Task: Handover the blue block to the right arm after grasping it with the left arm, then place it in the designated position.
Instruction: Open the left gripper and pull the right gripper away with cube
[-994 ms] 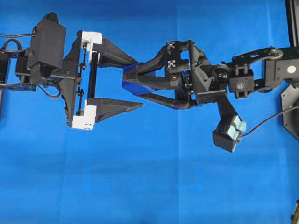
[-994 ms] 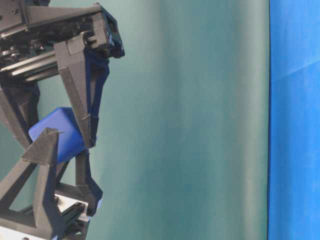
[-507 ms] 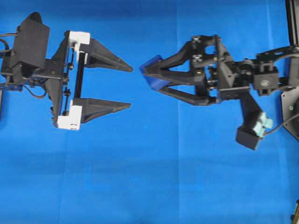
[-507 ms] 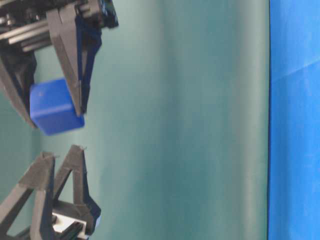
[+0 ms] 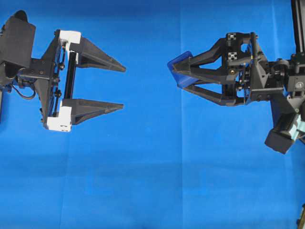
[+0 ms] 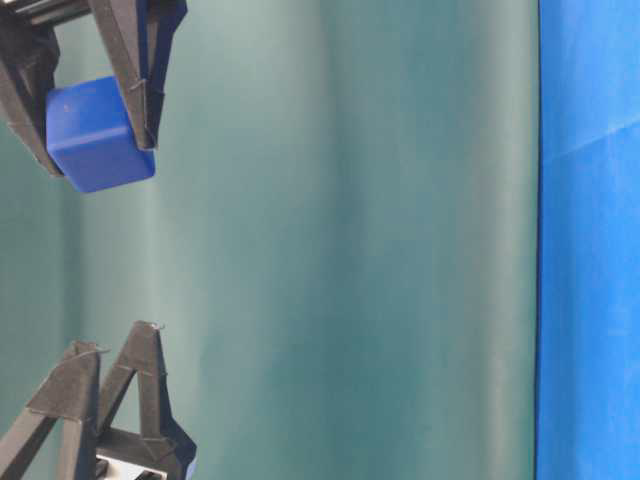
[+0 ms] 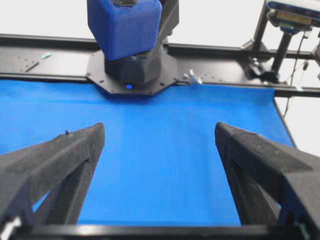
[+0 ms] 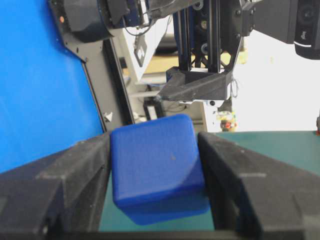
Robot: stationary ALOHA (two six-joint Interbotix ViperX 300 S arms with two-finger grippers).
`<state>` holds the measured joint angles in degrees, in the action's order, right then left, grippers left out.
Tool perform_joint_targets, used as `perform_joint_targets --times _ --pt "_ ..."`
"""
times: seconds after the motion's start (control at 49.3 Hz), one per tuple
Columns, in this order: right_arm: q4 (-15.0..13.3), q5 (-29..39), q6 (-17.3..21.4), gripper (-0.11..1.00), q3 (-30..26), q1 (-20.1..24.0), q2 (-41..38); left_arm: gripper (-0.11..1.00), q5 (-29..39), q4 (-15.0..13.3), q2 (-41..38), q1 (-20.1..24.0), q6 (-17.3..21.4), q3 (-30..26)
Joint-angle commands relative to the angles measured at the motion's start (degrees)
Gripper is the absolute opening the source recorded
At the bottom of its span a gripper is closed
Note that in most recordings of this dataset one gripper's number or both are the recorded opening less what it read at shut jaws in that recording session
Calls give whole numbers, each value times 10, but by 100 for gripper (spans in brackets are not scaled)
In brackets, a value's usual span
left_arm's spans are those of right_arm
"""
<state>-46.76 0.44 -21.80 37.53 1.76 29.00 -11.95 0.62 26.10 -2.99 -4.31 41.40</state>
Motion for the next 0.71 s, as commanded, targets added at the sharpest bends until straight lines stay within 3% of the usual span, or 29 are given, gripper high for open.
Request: perform_joint_targets --times 0.0,0.142,0.304,0.487,0.69 --pt "2 -1 2 48 -7 2 6 93 -4 1 7 -1 1 -6" --pt "13 -2 3 48 -7 3 6 93 -4 1 7 -1 1 -6" --pt "66 -2 31 48 -6 4 9 93 -4 1 7 -1 4 -7" --pt "128 -1 120 48 -4 4 18 93 -4 1 7 -1 8 -7" --pt "155 2 247 48 1 5 32 93 -3 1 7 -1 9 -6"
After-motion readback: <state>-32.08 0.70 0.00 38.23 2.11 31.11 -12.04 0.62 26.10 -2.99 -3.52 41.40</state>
